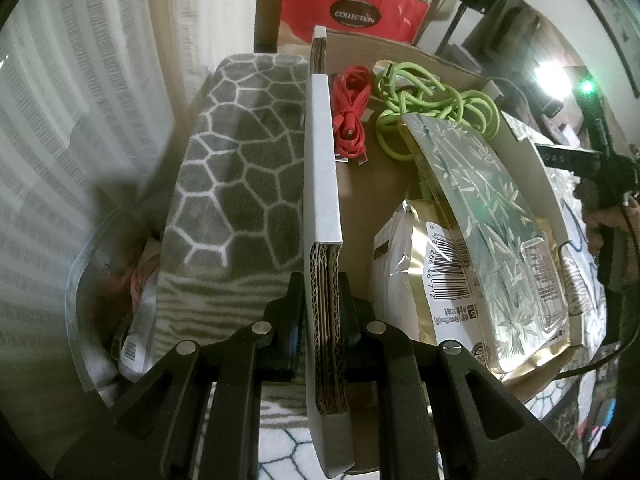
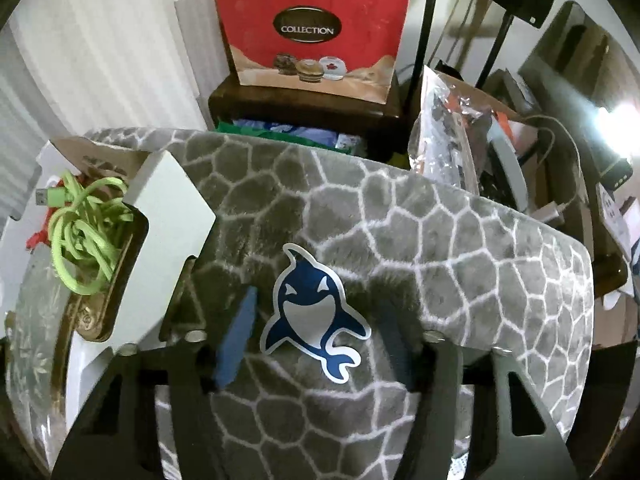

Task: Organize objects
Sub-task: 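Grasp the blue whale sticker on the blanket with the right tool, then carry the whale sticker into the box and release it beside the red cable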

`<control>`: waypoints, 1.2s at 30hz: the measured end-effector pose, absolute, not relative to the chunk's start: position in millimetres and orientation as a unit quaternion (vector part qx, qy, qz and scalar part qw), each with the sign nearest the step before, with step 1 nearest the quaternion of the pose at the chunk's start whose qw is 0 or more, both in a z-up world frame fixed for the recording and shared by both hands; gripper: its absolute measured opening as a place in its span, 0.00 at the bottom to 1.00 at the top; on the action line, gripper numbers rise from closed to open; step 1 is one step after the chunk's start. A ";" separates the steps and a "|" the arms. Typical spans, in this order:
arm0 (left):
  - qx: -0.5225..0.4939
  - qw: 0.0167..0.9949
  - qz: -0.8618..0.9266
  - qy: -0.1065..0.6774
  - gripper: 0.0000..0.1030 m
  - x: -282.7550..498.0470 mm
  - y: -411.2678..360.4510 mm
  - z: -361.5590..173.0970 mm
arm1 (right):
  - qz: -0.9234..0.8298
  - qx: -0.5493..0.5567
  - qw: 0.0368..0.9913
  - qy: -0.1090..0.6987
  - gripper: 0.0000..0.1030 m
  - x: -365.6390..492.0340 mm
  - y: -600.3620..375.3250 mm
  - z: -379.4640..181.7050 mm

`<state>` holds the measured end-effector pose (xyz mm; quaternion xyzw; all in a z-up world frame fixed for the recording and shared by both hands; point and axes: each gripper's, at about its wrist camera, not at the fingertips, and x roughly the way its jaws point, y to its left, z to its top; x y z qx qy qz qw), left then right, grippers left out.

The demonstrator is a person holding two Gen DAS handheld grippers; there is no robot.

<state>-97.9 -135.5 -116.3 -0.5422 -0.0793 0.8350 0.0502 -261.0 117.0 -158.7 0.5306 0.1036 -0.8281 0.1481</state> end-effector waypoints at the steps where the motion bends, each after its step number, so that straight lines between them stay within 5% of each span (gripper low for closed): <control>1: -0.542 0.050 0.835 -0.079 0.13 -97.7 -135.6 -116.4 | -0.827 0.532 0.149 0.102 0.37 -261.2 118.3 -157.0; 17: -0.543 0.048 0.835 -0.080 0.12 -97.6 -136.3 -115.5 | -0.831 0.519 0.195 0.037 0.34 -236.2 131.7 -101.9; 24: -0.542 0.048 0.835 -0.080 0.12 -96.5 -137.2 -118.0 | -0.830 0.487 0.264 0.059 0.34 -197.9 91.8 -56.5; 36: -0.543 0.051 0.834 -0.085 0.12 -95.7 -140.3 -119.1 | -0.795 0.490 0.346 0.093 0.35 -162.9 -11.8 -60.2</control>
